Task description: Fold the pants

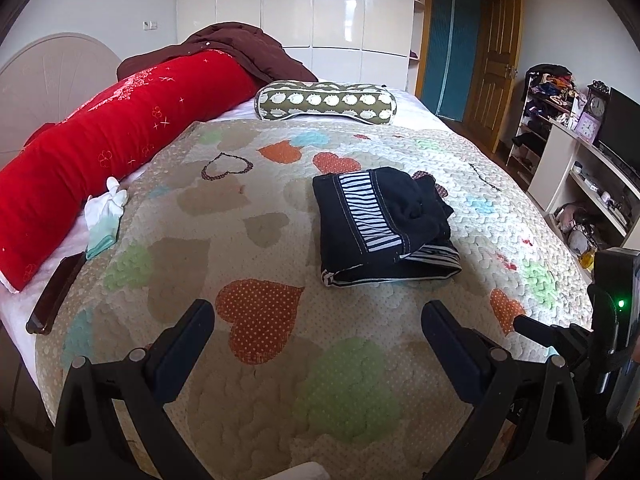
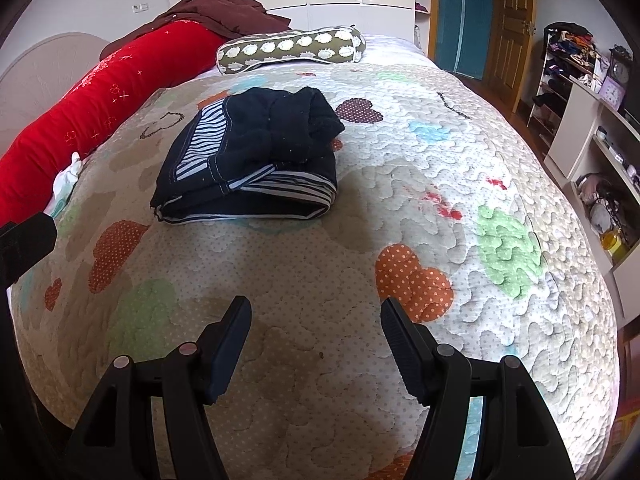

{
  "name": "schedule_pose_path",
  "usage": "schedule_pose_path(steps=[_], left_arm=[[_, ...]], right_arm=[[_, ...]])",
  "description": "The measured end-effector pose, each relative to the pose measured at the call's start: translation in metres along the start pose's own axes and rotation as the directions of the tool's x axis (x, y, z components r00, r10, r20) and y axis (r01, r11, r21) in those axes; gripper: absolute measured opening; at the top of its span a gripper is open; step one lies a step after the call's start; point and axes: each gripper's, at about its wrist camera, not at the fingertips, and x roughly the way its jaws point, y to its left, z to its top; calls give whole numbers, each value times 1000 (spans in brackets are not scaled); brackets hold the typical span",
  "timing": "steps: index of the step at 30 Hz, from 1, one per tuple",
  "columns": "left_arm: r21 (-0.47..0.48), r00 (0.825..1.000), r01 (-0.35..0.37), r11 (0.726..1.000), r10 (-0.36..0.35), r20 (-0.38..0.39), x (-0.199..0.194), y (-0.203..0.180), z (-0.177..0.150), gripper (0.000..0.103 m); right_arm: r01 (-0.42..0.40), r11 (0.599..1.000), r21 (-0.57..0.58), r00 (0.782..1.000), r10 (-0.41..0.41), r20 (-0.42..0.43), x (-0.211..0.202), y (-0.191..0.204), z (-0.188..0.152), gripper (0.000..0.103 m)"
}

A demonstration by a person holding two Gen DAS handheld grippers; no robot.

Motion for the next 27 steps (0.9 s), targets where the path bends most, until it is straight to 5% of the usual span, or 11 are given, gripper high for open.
schedule_pose_path(steps=[27], left_arm=[[-77, 993, 35, 996, -43, -111, 37, 14, -9, 103]], right_arm=[[27, 999, -22, 1000, -27, -14, 15, 11, 17, 73]])
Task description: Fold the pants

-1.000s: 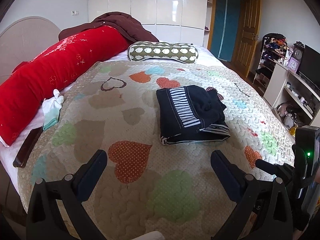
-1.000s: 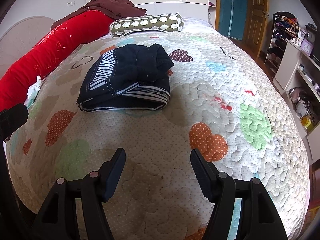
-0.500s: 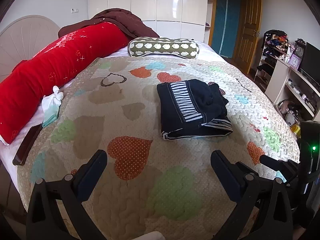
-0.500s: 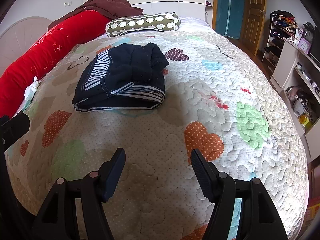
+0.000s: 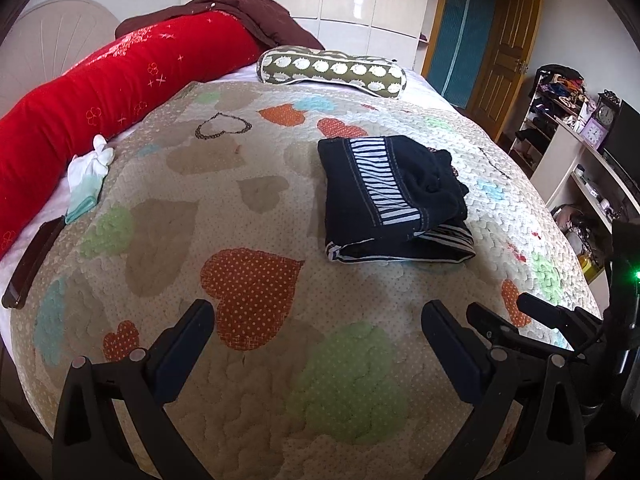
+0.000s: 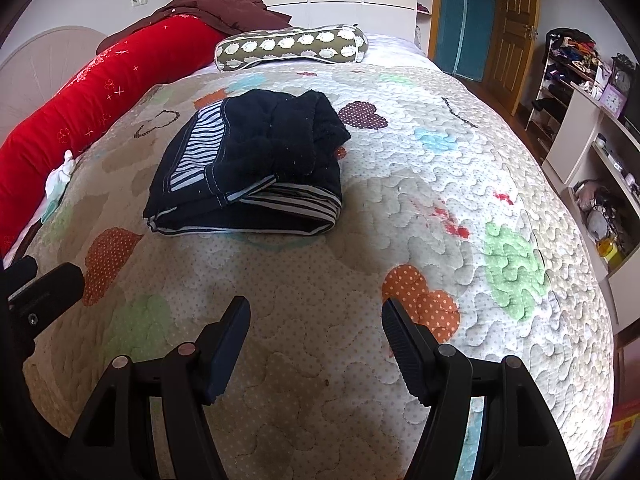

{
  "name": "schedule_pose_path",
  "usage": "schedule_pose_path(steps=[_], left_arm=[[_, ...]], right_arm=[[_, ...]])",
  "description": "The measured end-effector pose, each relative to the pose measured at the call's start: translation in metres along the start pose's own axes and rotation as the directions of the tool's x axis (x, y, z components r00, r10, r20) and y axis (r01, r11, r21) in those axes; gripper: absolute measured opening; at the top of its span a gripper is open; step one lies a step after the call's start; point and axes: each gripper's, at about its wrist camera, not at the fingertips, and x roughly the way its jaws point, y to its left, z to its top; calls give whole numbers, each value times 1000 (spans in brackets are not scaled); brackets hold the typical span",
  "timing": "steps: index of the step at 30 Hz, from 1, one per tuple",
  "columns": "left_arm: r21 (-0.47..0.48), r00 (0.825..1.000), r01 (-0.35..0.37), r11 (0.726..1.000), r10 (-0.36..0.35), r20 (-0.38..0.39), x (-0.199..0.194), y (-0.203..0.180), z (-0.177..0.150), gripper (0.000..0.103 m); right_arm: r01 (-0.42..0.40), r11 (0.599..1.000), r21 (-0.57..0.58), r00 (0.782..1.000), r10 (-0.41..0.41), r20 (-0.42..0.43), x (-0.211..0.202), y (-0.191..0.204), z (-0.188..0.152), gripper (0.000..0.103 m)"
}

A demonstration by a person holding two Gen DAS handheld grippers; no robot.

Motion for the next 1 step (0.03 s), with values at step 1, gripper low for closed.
schedule_pose_path(steps=[1], left_arm=[[-5, 1000, 2, 1000, -2, -8, 2, 2, 1, 103]], right_arm=[[0, 1000, -6, 1000, 0, -7, 4, 3, 2, 73]])
